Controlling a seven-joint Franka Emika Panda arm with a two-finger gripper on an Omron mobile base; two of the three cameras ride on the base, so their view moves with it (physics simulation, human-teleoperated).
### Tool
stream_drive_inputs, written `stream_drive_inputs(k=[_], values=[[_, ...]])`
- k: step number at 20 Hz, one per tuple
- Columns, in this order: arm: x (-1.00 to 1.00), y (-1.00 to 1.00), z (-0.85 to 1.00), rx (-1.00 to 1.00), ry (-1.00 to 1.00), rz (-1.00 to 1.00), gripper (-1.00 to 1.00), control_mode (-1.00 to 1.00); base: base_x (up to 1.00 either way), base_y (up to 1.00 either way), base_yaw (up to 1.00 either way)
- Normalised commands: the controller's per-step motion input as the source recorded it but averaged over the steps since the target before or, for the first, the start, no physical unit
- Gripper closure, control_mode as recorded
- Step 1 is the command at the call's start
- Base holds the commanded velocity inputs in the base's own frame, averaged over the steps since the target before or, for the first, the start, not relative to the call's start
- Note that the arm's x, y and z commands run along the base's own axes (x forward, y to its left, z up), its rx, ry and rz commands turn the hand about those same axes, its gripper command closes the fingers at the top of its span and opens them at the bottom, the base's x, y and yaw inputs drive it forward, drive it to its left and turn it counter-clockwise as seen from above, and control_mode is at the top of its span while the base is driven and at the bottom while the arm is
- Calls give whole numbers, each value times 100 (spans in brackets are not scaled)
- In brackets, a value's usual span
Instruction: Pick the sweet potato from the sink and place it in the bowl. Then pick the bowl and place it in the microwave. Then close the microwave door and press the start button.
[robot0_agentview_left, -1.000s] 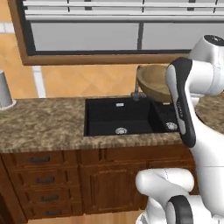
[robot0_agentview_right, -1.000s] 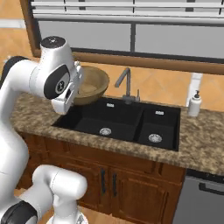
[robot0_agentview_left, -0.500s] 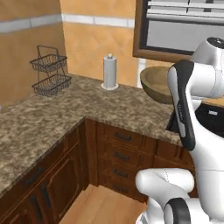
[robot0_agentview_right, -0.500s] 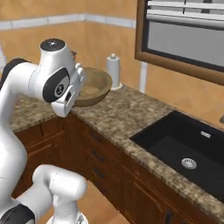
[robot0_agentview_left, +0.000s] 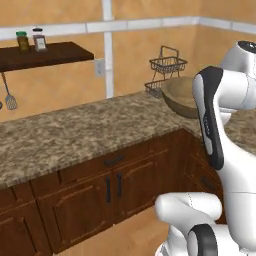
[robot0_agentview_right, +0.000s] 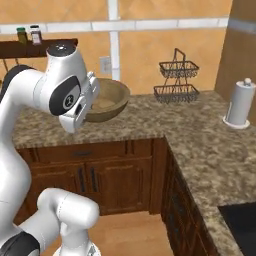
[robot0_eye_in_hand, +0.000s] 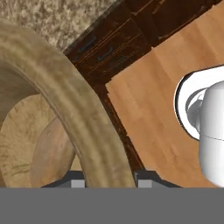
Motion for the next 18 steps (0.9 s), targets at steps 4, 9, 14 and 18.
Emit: stream_drive_inputs(k=[4,9,14,18], values=[[0,0,0,0,0,0,100,100,0,15,95],[0,0,0,0,0,0,100,100,0,17,95],[0,0,0,0,0,0,100,100,0,22,94],[0,0,0,0,0,0,100,100,3,21,96]])
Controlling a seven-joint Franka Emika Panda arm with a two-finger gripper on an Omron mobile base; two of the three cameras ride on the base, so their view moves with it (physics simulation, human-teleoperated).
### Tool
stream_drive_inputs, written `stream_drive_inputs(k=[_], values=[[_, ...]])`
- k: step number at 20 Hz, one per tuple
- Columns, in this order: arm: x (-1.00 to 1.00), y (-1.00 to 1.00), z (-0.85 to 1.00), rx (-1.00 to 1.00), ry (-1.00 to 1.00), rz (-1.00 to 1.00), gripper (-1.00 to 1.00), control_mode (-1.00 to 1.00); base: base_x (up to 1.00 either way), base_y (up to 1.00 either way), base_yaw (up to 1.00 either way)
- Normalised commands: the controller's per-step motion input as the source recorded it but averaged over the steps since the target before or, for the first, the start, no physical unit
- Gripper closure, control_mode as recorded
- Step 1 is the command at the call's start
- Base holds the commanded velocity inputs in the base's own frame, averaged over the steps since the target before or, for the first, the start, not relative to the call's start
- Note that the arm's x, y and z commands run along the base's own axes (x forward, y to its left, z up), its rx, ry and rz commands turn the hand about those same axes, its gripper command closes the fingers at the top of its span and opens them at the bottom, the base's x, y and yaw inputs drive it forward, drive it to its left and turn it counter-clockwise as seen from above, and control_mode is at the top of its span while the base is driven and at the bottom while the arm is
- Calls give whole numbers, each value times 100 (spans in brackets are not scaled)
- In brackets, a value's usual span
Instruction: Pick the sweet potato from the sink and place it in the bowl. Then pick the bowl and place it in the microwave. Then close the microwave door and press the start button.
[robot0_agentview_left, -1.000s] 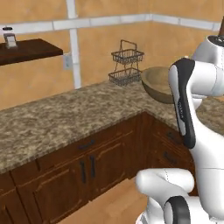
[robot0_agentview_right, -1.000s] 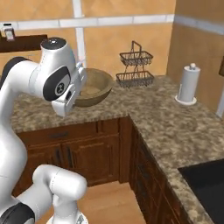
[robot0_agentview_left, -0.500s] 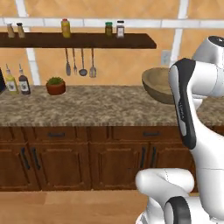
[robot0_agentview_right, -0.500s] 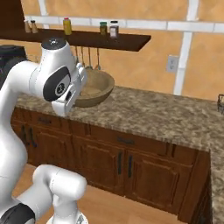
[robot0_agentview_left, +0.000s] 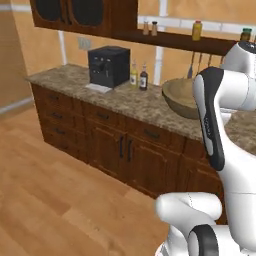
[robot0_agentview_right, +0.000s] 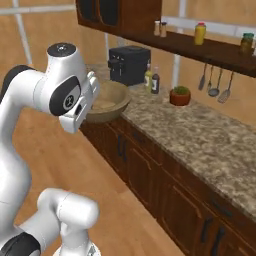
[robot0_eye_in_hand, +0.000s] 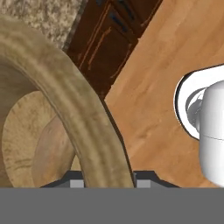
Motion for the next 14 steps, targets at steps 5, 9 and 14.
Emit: stream_drive_inputs(k=[5,9,14], values=[[0,0,0,0,0,0,100,100,6,0,100],[0,0,0,0,0,0,100,100,4,0,100],[0,0,0,0,0,0,100,100,36,0,99]])
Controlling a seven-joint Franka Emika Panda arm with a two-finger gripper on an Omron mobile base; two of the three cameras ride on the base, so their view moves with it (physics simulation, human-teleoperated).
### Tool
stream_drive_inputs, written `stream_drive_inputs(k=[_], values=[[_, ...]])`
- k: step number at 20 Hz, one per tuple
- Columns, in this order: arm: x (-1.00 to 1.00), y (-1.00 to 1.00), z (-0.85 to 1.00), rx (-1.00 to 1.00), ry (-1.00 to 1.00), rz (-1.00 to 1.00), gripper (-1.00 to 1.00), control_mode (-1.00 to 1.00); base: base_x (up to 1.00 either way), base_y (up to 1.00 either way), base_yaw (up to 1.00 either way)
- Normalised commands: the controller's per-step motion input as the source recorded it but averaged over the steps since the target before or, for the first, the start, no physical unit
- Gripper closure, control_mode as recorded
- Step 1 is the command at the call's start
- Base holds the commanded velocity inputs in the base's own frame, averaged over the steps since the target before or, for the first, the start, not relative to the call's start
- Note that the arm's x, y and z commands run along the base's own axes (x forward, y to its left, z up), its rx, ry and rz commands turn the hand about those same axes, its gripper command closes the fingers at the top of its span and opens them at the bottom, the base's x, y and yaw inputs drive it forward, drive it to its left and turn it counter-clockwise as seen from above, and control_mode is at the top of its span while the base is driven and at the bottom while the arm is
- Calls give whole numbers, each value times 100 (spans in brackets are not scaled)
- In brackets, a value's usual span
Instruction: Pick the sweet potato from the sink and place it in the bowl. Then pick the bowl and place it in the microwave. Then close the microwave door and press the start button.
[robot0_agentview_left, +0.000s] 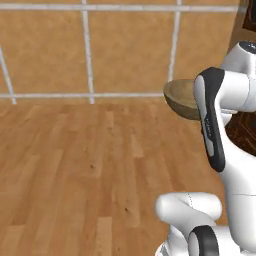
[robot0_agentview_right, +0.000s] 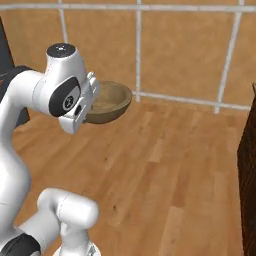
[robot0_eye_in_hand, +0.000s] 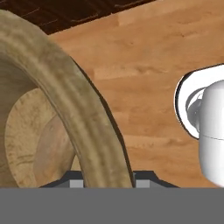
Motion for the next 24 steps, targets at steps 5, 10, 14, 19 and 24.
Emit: stream_drive_inputs(k=[5,10,14,19,24], values=[[0,0,0,0,0,0,100,100,79,-14,85],[0,0,0,0,0,0,100,100,100,-16,78],[0,0,0,0,0,0,100,100,91,-11,84],[0,0,0,0,0,0,100,100,78,-4,87],[0,0,0,0,0,0,100,100,70,-4,89]])
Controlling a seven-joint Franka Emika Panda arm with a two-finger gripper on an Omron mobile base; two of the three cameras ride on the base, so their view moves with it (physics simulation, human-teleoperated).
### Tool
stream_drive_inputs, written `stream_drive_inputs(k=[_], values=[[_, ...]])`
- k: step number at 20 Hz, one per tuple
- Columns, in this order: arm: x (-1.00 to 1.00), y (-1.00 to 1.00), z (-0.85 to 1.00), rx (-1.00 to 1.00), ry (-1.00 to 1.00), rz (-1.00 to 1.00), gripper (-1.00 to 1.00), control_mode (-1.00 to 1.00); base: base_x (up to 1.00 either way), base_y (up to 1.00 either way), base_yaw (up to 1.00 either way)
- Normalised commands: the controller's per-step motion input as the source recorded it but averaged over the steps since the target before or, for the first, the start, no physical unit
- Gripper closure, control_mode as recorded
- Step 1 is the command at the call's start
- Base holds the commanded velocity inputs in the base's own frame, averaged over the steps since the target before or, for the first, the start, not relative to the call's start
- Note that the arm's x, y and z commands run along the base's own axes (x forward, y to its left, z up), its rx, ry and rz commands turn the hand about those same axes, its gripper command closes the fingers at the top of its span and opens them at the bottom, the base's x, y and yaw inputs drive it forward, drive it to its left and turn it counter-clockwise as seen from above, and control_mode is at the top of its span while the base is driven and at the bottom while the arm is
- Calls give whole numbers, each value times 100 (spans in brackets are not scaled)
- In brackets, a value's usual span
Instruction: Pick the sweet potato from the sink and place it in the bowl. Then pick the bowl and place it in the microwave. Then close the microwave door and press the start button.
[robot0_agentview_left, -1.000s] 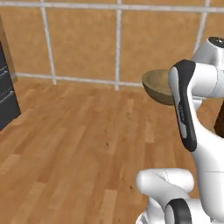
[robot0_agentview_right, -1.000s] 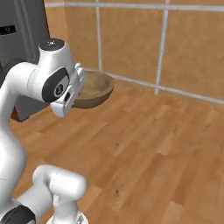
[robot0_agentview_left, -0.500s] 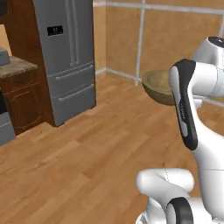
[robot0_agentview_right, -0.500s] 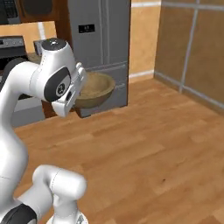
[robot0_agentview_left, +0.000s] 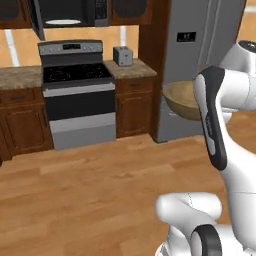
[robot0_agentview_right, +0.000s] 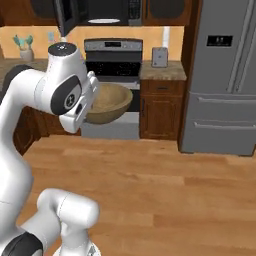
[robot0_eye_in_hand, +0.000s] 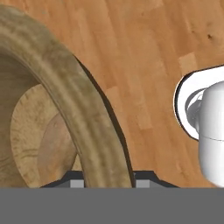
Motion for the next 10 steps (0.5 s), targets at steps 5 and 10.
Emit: stream_drive_inputs(k=[5,10], values=[[0,0,0,0,0,0,100,100,100,-49,59],[0,0,0,0,0,0,100,100,100,-65,42]])
